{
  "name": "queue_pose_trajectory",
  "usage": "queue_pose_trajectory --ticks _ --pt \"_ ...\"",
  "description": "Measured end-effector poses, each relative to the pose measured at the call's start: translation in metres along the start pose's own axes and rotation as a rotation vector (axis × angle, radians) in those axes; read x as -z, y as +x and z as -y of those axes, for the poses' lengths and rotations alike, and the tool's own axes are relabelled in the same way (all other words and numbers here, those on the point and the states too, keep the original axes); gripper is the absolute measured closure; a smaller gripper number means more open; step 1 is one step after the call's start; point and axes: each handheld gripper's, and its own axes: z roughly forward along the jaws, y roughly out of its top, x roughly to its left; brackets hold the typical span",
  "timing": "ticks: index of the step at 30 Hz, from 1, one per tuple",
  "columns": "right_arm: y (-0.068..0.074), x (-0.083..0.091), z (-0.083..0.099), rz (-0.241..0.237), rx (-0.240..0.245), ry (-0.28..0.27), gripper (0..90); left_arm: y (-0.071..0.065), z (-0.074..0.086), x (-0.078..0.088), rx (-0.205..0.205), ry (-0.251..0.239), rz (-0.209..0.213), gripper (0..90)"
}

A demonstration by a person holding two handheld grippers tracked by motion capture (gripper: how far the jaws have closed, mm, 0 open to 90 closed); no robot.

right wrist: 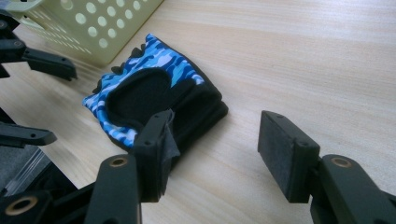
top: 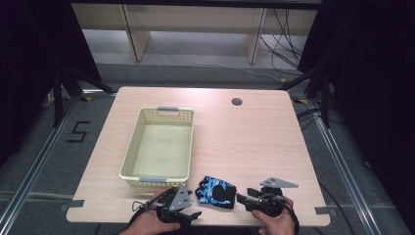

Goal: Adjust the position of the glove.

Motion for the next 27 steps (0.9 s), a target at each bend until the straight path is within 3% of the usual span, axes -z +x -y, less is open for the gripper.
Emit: queue_pose_trajectory --ticks 2,7,10,11,14,15,16,23,24,25,26,27 --pt "0.000 -0.001 0.000 -0.004 -0.003 0.003 46.6 -0.001 -0.003 -0.003 0.005 -0.002 0.004 28.7" --pt "0.002 -0.002 0.001 -0.012 0.008 0.003 46.2 -0.006 -0.016 -0.012 -0.041 0.010 -0.009 28.5" --pt "0.002 -0.002 0.001 -0.020 0.004 0.012 46.0 -0.001 -0.021 -0.016 -0.063 0.032 -0.010 29.8" --pt "0.001 -0.002 0.001 -0.018 0.006 0.012 45.9 -0.001 -0.021 -0.018 -0.039 0.030 -0.008 29.6" --pt "0.001 -0.002 0.001 -0.014 0.003 0.009 45.9 0.002 -0.021 -0.020 -0.036 0.036 -0.010 29.5" --pt "0.004 -0.002 0.002 -0.027 -0.042 0.001 45.9 0.002 -0.021 -0.020 -0.044 0.046 -0.015 30.0" --pt "0.003 -0.001 0.001 -0.002 -0.025 0.011 45.8 0.002 -0.021 -0.021 -0.049 0.044 -0.011 29.8" --pt "0.003 -0.003 0.001 -0.007 -0.035 0.011 45.5 0.002 -0.018 -0.029 -0.053 0.085 -0.005 29.5" --pt "0.004 -0.003 0.001 -0.012 -0.046 0.016 45.4 0.001 -0.018 -0.030 -0.040 0.079 -0.005 29.5" --pt "0.004 -0.003 0.001 -0.020 -0.046 0.015 45.2 0.002 -0.019 -0.031 -0.056 0.092 -0.011 29.8" --pt "0.001 -0.004 0.001 -0.015 -0.005 0.005 44.9 0.001 -0.020 -0.031 -0.054 0.088 -0.011 31.4" --pt "0.001 -0.004 0.001 -0.015 -0.005 0.005 44.9 0.001 -0.020 -0.031 -0.054 0.088 -0.011 34.5"
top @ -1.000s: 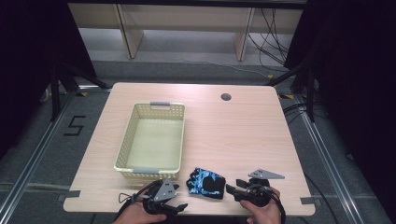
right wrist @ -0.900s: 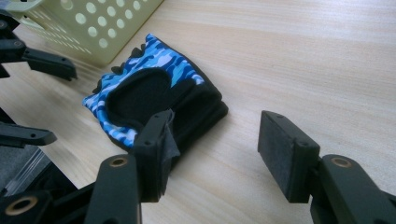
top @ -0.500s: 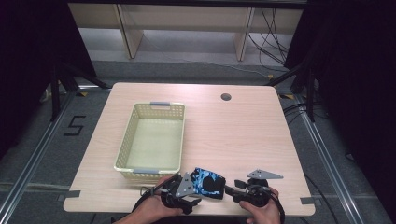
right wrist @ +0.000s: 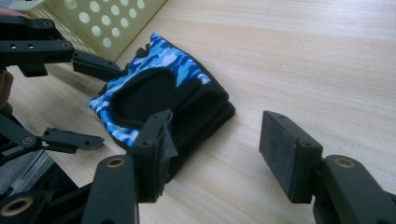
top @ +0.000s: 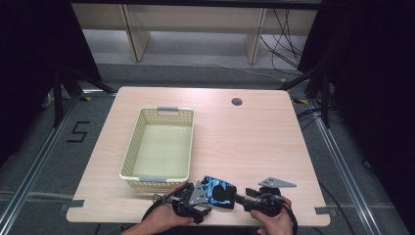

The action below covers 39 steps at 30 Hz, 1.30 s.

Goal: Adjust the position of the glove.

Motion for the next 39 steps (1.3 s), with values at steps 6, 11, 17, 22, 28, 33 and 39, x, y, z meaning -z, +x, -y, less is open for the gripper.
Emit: queue_pose_trajectory --ticks 6,11,17,22,28,33,39 --pt "-0.002 -0.001 0.000 -0.003 -0.008 -0.008 44.3 0.000 -0.003 0.000 0.014 0.008 0.013 52.2" --pt "-0.004 0.000 0.000 0.000 -0.035 -0.012 46.4 -0.003 -0.002 0.000 -0.015 0.004 -0.001 70.9" --pt "-0.006 0.000 0.002 -0.015 -0.087 -0.021 51.3 -0.005 -0.002 0.001 -0.051 0.006 -0.009 74.6" --pt "-0.006 -0.006 0.004 -0.022 -0.111 -0.016 55.3 -0.006 -0.002 0.001 -0.055 0.007 -0.018 75.4" --pt "-0.004 -0.017 0.006 -0.025 -0.134 0.005 58.1 -0.008 -0.001 0.001 -0.061 -0.004 -0.021 75.8" --pt "-0.007 -0.024 0.008 -0.081 -0.200 -0.021 67.9 -0.008 -0.001 0.000 -0.069 -0.013 -0.021 76.1" --pt "-0.011 -0.027 0.009 -0.118 -0.192 -0.048 84.4 -0.007 -0.001 0.001 -0.087 -0.016 -0.025 76.8"
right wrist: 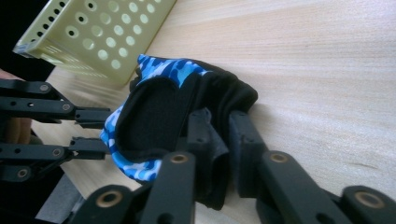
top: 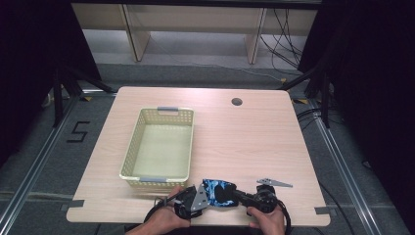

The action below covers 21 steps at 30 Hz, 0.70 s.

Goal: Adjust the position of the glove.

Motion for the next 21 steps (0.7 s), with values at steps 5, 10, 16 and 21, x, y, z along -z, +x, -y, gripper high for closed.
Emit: queue_pose_trajectory --ticks 5,10,16,21 --pt "0.002 0.003 -0.002 -0.019 0.034 -0.016 86.6 0.000 0.001 0.003 -0.009 0.002 -0.007 78.8" --pt "0.007 0.009 -0.005 -0.044 0.065 -0.036 86.7 0.003 -0.001 0.008 -0.030 -0.015 -0.017 79.2" --pt "0.010 0.020 -0.005 -0.044 0.090 -0.074 86.7 -0.002 -0.007 0.013 -0.035 -0.051 -0.017 79.2" --pt "0.016 0.026 -0.004 -0.042 0.071 -0.071 86.7 -0.004 -0.009 0.016 -0.039 -0.060 -0.023 79.2"
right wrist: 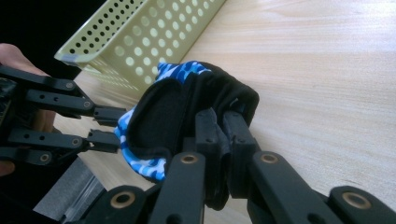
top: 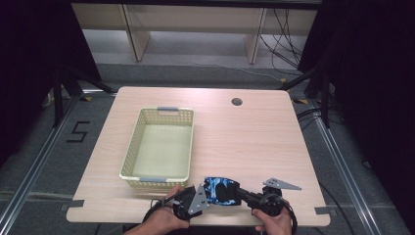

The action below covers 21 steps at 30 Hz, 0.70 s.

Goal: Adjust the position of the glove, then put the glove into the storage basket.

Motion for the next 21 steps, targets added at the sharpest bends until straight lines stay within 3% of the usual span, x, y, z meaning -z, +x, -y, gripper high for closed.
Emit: queue_pose_trajectory --ticks 1,5,6,7,8,9,10,11,14,16,17,18,20,21 --pt "-0.003 -0.001 0.000 0.007 0.042 -0.013 86.7 0.000 0.000 0.001 -0.008 -0.001 -0.003 79.2" --pt "0.005 0.003 -0.001 -0.010 0.014 -0.008 86.6 0.000 0.000 0.002 0.001 -0.005 0.005 79.1" --pt "0.003 0.003 -0.002 0.004 0.048 -0.013 86.6 0.001 0.000 0.003 -0.008 -0.003 -0.008 79.1" --pt "0.004 0.003 -0.003 0.000 0.049 -0.011 86.6 0.001 -0.001 0.004 0.004 0.007 0.007 79.2" --pt "0.005 0.003 -0.003 -0.010 0.054 -0.016 86.6 0.000 -0.001 0.004 0.009 -0.011 -0.007 79.2" --pt "0.005 0.003 -0.003 -0.010 0.054 -0.016 86.6 0.000 -0.001 0.005 0.010 -0.012 -0.010 79.2" --pt "0.010 0.004 -0.003 -0.018 0.007 -0.006 86.6 0.000 -0.001 0.006 0.008 -0.019 -0.014 79.2" --pt "0.008 0.005 -0.005 -0.008 0.074 -0.019 86.6 0.001 -0.002 0.007 0.004 -0.011 -0.007 79.1" --pt "0.014 0.007 -0.006 -0.007 0.043 -0.002 86.6 0.001 -0.004 0.009 -0.004 -0.012 -0.007 79.1" --pt "0.017 0.010 -0.008 -0.013 0.053 -0.006 86.6 0.000 -0.006 0.012 0.000 -0.016 -0.007 79.1" --pt "0.018 0.012 -0.011 -0.012 0.090 -0.015 86.6 -0.001 -0.006 0.013 0.009 -0.019 -0.003 79.1" --pt "0.018 0.012 -0.011 -0.012 0.090 -0.015 86.6 0.000 -0.008 0.016 -0.002 -0.006 -0.006 79.1" --pt "0.024 0.016 -0.014 -0.009 0.076 -0.005 86.7 0.000 -0.011 0.020 -0.002 -0.033 -0.017 79.1" --pt "0.025 0.017 -0.017 -0.012 0.116 -0.019 86.6 0.001 -0.013 0.024 -0.016 -0.027 -0.022 79.1"
